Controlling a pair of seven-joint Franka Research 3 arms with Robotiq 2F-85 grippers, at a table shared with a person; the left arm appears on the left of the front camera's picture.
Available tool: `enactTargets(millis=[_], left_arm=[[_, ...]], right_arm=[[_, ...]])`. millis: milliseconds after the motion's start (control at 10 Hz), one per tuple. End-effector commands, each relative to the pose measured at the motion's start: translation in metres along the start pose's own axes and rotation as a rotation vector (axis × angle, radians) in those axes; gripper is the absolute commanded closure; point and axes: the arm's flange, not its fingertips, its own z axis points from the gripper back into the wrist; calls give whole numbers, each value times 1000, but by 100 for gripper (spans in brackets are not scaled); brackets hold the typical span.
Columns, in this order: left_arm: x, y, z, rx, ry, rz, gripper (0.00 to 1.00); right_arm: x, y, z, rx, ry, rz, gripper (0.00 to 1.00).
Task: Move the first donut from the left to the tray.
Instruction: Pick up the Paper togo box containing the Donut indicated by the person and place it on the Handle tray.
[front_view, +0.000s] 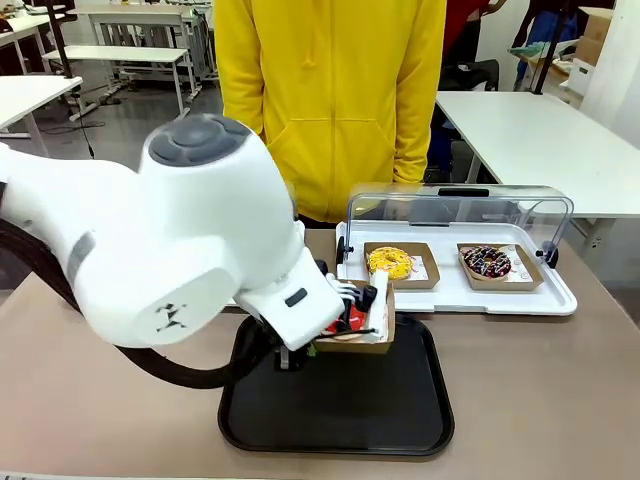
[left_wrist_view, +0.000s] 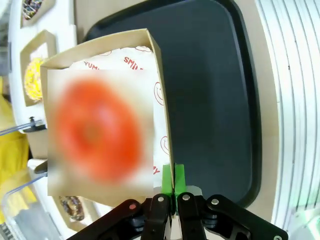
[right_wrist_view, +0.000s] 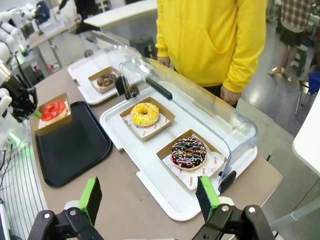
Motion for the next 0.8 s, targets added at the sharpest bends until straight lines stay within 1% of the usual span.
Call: enactTargets(millis=[0, 100, 200, 400, 600, 700], left_arm=[[12, -6, -9, 9, 23, 45, 98], [11, -12, -13, 6, 16, 49, 98], [7, -17, -18, 14, 38, 62, 98], [1, -29, -27, 16, 50, 76, 98], [-4, -38, -39, 27, 61, 61, 98], [-7, -42, -48, 13, 67, 59, 98]], right_arm=[[1, -1, -1, 2, -30, 26, 0], [1, -1, -1, 2, -30, 26, 0], [1, -1, -1, 2, -30, 26, 0], [1, -1, -1, 2, -30, 26, 0], [1, -1, -1, 2, -30, 26, 0], [1, -1, -1, 2, -30, 26, 0]])
